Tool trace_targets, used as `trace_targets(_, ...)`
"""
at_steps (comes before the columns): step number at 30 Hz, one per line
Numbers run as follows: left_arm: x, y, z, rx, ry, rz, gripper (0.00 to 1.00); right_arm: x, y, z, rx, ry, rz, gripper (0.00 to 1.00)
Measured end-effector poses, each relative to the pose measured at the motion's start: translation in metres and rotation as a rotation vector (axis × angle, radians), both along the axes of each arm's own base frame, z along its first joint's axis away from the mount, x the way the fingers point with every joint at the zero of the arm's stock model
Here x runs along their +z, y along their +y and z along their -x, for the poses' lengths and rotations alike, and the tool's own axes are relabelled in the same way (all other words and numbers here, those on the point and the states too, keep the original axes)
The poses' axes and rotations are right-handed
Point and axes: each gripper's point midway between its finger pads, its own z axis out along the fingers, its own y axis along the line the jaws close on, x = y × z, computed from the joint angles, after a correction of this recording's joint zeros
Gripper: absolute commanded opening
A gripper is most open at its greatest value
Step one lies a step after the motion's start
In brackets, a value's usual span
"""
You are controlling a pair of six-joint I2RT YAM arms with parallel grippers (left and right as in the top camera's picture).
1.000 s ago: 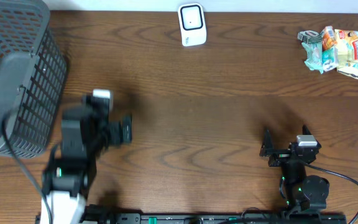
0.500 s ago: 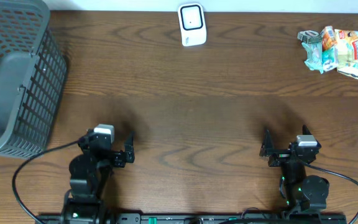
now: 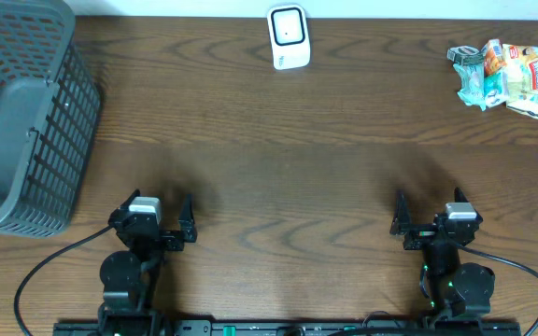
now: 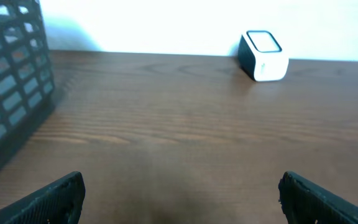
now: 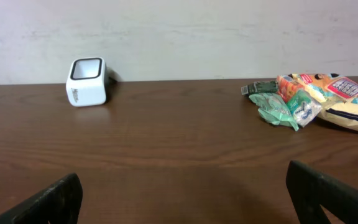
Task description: Scan the item barcode
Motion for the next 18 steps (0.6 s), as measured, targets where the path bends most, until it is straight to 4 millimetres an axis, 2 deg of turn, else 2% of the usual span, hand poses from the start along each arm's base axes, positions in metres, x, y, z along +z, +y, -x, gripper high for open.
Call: trace_targets(18, 0.023, 0.003, 0.003, 0.018, -0.1, 0.014, 0.98, 0.0, 0.0, 0.0, 0.0, 0.0, 0.0, 0.99)
